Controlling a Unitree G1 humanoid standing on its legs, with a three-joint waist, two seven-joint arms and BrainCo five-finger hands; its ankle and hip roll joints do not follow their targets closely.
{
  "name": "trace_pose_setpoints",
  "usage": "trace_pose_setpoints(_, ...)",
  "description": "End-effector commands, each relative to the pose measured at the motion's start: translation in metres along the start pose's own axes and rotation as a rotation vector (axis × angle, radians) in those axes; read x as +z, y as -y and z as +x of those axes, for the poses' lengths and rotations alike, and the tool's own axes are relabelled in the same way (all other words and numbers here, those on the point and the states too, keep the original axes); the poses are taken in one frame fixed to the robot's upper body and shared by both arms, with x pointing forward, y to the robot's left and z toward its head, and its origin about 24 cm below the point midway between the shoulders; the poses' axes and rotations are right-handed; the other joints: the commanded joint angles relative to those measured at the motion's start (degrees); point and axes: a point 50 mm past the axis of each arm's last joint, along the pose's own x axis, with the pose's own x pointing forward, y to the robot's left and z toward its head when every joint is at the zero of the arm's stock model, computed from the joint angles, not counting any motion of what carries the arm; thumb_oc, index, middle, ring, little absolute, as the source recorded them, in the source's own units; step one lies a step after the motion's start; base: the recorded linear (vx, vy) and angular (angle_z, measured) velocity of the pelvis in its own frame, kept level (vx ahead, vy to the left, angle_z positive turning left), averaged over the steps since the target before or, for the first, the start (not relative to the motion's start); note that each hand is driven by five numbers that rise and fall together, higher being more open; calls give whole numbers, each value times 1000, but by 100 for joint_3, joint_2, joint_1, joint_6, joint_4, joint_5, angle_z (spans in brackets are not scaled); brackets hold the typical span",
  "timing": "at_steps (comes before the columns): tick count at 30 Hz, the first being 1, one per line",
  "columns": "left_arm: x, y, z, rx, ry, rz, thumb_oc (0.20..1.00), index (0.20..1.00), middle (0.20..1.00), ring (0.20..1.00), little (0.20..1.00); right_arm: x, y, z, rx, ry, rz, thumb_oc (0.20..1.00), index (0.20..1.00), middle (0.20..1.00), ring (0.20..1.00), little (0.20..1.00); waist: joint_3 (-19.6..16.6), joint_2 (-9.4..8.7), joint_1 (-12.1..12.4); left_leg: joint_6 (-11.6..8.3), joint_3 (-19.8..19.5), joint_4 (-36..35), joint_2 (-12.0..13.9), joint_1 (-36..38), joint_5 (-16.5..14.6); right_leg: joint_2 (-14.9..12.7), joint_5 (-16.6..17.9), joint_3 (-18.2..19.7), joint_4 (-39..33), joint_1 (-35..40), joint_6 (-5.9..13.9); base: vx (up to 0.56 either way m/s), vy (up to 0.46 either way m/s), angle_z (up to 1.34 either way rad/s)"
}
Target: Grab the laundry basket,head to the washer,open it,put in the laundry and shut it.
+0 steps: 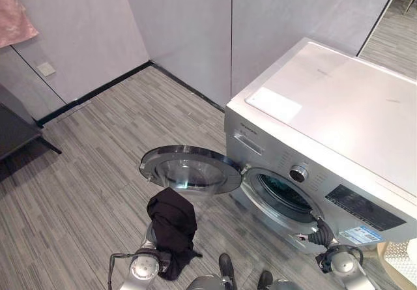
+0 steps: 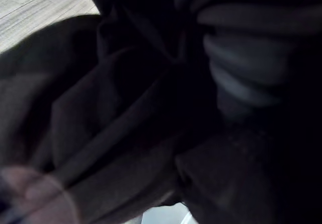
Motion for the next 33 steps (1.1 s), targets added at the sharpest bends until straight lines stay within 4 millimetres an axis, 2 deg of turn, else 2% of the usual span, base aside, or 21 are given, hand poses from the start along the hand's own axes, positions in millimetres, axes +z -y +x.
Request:
trace_pose_setpoints(1, 41, 11, 13, 1, 169, -99, 200, 200, 200, 200, 200, 15, 36, 6, -100, 90, -53, 1000, 1000, 1000, 1000, 1000, 41, 52, -76, -166, -775, -136, 391, 324, -762, 270, 623, -12, -1472, 832, 681, 32, 27, -68)
trace_pose_setpoints(7, 41, 11, 13, 1, 169, -99, 200, 200, 200, 200, 200, 15, 36, 6, -100, 90, -53, 1000, 1000, 1000, 1000, 1000, 39, 52, -77, -166, -776, -137, 391, 323, -761, 269, 622, -13, -1471, 830, 681, 22, 26, -7)
trace_pose_setpoints(8, 39, 16, 14, -26, 155, -83, 200, 200, 200, 200, 200, 12, 34, 5, -97, 74, -57, 1000, 1000, 1000, 1000, 1000, -141, 102, -180, -53, -774, -537, 361, 556, -776, 281, 664, 118, -1475, 815, 728, 171, 283, -5)
trace_pose_setpoints(9, 34, 8, 15, -4, 132, -42, 200, 200, 200, 200, 200, 20, 26, 9, -54, 96, -86, 1000, 1000, 1000, 1000, 1000, -225, 130, -329, 44, -440, -1000, 325, 902, -713, 299, 706, 509, -1400, 694, 750, 172, 284, -38)
trace_pose_setpoints(13, 19, 8, 11, -1, 80, -47, 200, 200, 200, 200, 200, 17, 17, 8, -19, 82, -97, 1000, 1000, 1000, 1000, 1000, -255, 149, -352, 83, -273, -1225, 297, 1129, -686, 320, 762, 690, -1404, 691, 789, 39, 73, -96)
trace_pose_setpoints(19, 15, 11, 9, -11, 62, -41, 200, 200, 200, 200, 200, 8, 14, 5, -11, 47, -94, 1000, 1000, 1000, 1000, 1000, -309, 234, -489, 102, -163, -1546, 283, 1287, -574, 333, 873, 796, -1515, 676, 856, -15, 4, -9)
trace_pose_setpoints(33, 20, 22, 12, -46, 76, -26, 200, 200, 200, 200, 200, -10, 11, 1, -14, -30, -81, 1000, 1000, 1000, 1000, 1000, -342, 325, -736, 99, 123, -1566, 342, 1266, -611, 354, 987, 931, -1611, 567, 924, -24, -9, -10)
